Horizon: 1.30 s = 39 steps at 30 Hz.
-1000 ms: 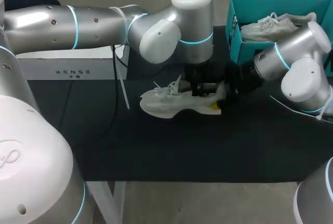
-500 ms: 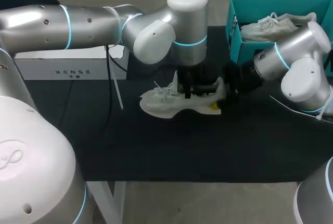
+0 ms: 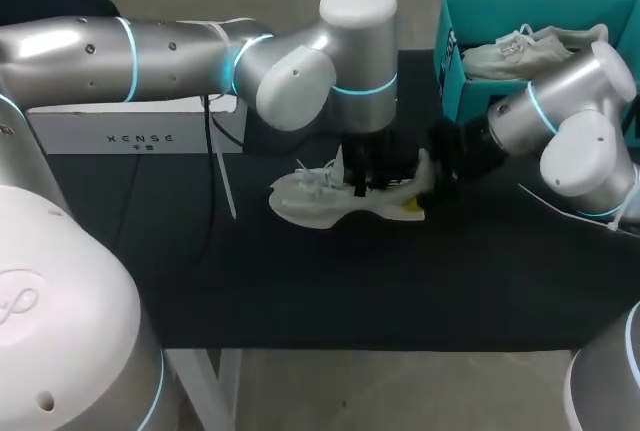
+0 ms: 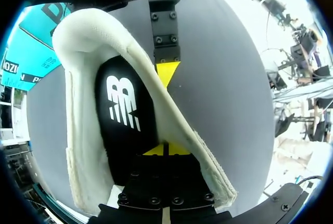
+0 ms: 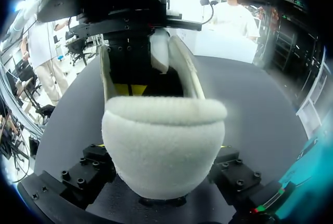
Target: Take the shoe out of the shoebox, open the shoe tongue, remove and reinsert the insole, then place the shoe into the shoebox
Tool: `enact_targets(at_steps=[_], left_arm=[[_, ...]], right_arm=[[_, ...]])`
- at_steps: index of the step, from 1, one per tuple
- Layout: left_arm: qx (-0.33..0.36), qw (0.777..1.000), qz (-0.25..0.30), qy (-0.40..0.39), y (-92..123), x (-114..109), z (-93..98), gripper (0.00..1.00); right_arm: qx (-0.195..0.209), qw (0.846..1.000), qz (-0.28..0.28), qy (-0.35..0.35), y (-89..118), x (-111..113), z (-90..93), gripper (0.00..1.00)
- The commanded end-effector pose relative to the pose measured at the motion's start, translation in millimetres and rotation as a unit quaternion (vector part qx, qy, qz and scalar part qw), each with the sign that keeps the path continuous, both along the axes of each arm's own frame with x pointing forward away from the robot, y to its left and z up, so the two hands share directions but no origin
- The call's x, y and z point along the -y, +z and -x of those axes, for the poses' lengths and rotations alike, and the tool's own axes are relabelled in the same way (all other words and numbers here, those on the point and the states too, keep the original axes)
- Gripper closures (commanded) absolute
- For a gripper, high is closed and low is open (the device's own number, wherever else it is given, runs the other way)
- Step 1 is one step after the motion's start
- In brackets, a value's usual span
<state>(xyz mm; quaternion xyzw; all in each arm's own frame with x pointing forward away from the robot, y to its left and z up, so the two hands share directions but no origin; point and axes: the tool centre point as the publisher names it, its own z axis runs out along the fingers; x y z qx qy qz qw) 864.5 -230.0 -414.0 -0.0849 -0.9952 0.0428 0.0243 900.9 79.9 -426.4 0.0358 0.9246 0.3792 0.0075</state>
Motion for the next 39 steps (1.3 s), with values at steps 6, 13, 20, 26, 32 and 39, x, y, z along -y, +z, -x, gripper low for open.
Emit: enact_targets(at_steps=[6,13,20,26,32,39], left_arm=[[0.045,0.999,-0.003,0.005,-15.1,1.9,0.4,0.67],[0.071,0.997,0.007,-0.001,-4.1,1.7,-1.3,0.49],[0.058,0.998,0.015,0.003,6.0,6.2,0.1,0.50],[0.048,0.999,0.019,0.005,14.5,7.0,0.5,0.50],[0.064,0.998,-0.003,-0.003,10.9,8.3,-0.5,0.35],[0.079,0.997,-0.006,-0.011,-4.6,9.2,-5.4,0.13]], right_arm=[[0.000,1.000,0.001,0.000,-4.2,-1.5,-0.8,1.00],[0.000,1.000,0.001,0.000,-4.2,-1.5,-0.8,1.00],[0.000,1.000,0.001,0.000,-4.2,-1.5,-0.8,1.00],[0.000,1.000,0.001,0.000,-4.2,-1.5,-0.8,1.00],[0.000,1.000,0.001,0.000,-4.2,-1.5,-0.8,1.00],[0.000,1.000,0.001,0.000,-4.2,-1.5,-0.8,1.00]])
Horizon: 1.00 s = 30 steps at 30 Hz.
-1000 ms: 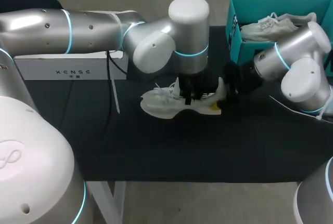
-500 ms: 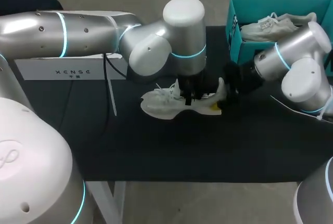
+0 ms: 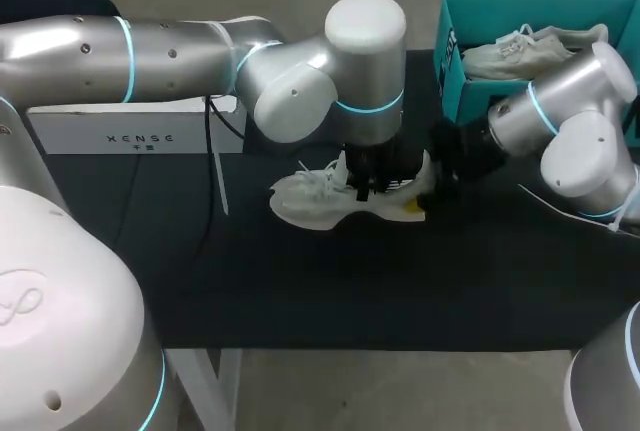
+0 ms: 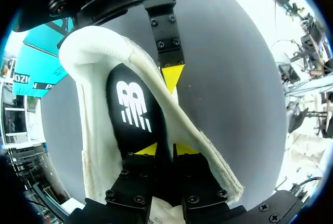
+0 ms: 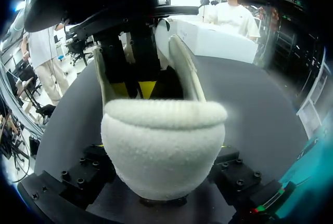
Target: Take the shoe out of the shoebox, open the shoe tongue, remove and reinsert the insole, then place the shoe into the shoebox
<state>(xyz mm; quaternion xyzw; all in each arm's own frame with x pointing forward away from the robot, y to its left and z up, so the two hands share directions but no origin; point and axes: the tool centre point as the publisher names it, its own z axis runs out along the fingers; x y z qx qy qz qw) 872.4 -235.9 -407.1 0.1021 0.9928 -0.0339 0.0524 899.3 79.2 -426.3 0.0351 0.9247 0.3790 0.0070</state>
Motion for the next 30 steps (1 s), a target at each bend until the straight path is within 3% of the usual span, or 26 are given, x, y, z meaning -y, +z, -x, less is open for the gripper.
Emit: enact_targets(at_steps=[1,3,9,16,24,30], left_arm=[[-0.002,1.000,-0.003,0.005,-13.7,2.9,1.6,0.15],[-0.001,1.000,-0.007,0.005,-16.7,2.9,1.1,0.17],[0.031,0.999,-0.018,0.009,-22.6,4.1,-0.2,0.08],[0.063,0.998,0.005,0.010,-25.8,4.5,3.4,0.00],[0.051,0.998,0.013,0.018,-40.4,3.0,3.3,0.00],[0.060,0.998,0.010,0.026,-51.5,5.0,-6.9,0.00]], right_arm=[[0.000,1.000,0.001,-0.001,-4.3,-2.2,-2.5,1.00],[0.000,1.000,0.001,-0.001,-4.3,-2.2,-2.5,1.00],[0.000,1.000,0.001,-0.001,-4.3,-2.2,-2.5,1.00],[0.000,1.000,0.001,-0.001,-4.3,-2.2,-2.5,1.00],[0.000,1.000,0.001,-0.001,-4.3,-2.2,-2.5,1.00],[0.000,1.000,0.001,-0.001,-4.3,-2.2,-2.5,1.00]])
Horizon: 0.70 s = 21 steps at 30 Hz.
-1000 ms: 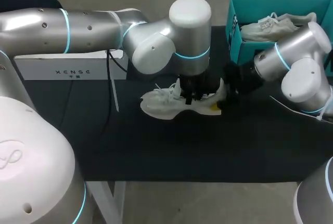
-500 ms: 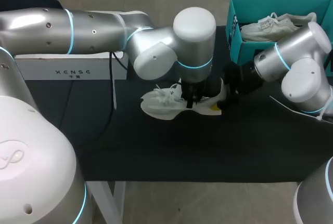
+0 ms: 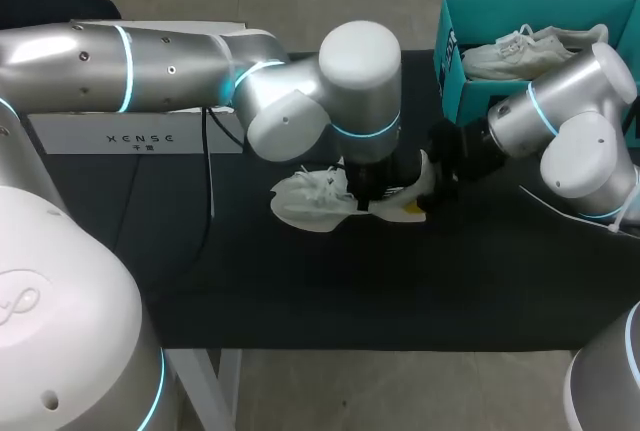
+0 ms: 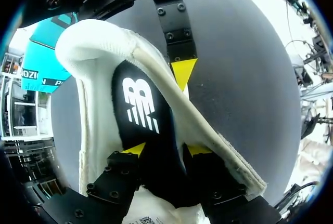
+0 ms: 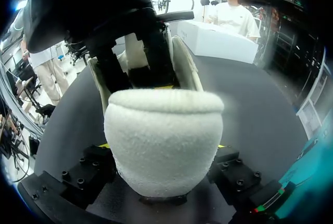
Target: Take the shoe out of the shoebox, open the shoe tongue, remove and reinsert the insole, then place the shoe into the shoebox
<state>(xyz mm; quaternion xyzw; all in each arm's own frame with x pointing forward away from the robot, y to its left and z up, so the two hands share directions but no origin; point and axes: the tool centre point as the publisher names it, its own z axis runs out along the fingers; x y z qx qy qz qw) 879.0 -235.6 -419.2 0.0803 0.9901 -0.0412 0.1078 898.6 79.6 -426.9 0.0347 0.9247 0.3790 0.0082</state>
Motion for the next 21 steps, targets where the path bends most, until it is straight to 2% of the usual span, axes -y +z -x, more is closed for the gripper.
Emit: enact_targets(at_steps=[1,11,15,16,17,20,21], left_arm=[[0.006,1.000,-0.006,0.006,-42.9,5.5,-3.6,0.00],[0.004,1.000,-0.001,0.026,-56.3,2.4,-25.3,0.00],[-0.007,1.000,-0.005,0.019,-61.2,5.7,-25.9,0.01],[-0.010,1.000,-0.005,0.016,-62.5,6.4,-24.4,0.08],[-0.012,1.000,-0.005,0.016,-63.6,6.5,-22.7,0.51],[-0.016,1.000,-0.002,0.012,-66.7,5.7,-16.8,0.73],[-0.019,1.000,0.000,0.012,-68.6,5.0,-15.0,0.97]], right_arm=[[-0.001,1.000,0.001,-0.001,-3.7,-1.8,-3.1,1.00],[-0.001,1.000,0.001,-0.001,-3.7,-1.8,-3.1,1.00],[-0.001,1.000,0.001,-0.001,-3.7,-1.8,-3.1,1.00],[-0.001,1.000,0.001,-0.001,-3.7,-1.8,-3.1,1.00],[-0.001,1.000,0.001,-0.001,-3.7,-1.8,-3.1,1.00],[-0.001,1.000,0.001,-0.001,-3.7,-1.8,-3.1,1.00],[-0.001,1.000,0.001,-0.001,-3.7,-1.8,-3.1,1.00]])
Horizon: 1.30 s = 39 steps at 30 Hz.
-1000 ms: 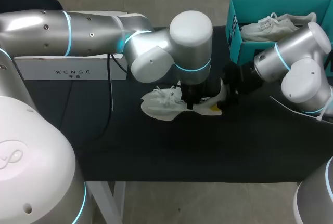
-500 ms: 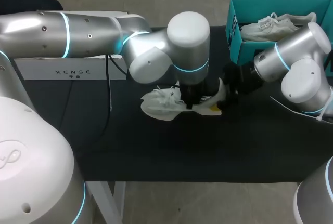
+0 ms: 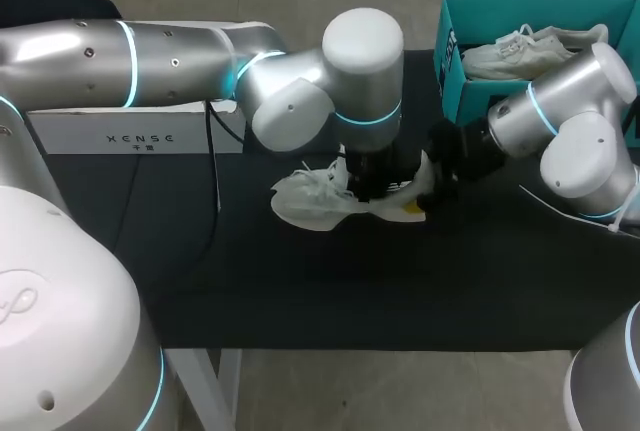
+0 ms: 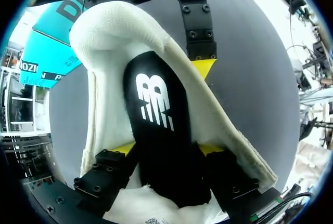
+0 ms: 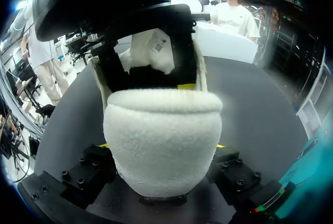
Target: Take the shoe out of the shoebox, open the shoe tongue, remove and reinsert the insole, then place the shoe into the shoebox
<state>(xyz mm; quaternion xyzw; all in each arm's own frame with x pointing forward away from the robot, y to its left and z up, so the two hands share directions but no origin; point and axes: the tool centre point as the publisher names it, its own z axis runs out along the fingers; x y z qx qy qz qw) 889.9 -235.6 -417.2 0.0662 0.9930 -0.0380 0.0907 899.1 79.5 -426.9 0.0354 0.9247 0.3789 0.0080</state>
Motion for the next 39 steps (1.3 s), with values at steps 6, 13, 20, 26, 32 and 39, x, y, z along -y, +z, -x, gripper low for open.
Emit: enact_targets(at_steps=[6,13,20,26,32,39], left_arm=[[-0.017,1.000,0.000,-0.005,-78.8,3.9,1.4,1.00],[-0.029,1.000,0.001,-0.001,-74.0,2.7,6.6,1.00],[-0.049,0.999,-0.002,0.013,-69.7,-2.6,8.9,1.00],[-0.054,0.998,0.003,0.017,-54.0,-7.5,9.3,1.00],[-0.041,0.999,0.022,0.021,-34.9,-11.8,7.5,1.00],[-0.049,0.998,0.035,0.025,-22.8,-13.9,1.3,1.00]], right_arm=[[0.000,1.000,0.001,0.000,-3.7,-1.9,-2.6,1.00],[0.000,1.000,0.001,0.000,-3.7,-1.9,-2.6,1.00],[0.000,1.000,0.001,0.000,-3.7,-1.9,-2.6,1.00],[0.000,1.000,0.001,0.000,-3.7,-1.9,-2.6,1.00],[0.000,1.000,0.001,0.000,-3.7,-1.9,-2.6,1.00],[0.000,1.000,0.001,0.000,-3.7,-1.9,-2.6,1.00]])
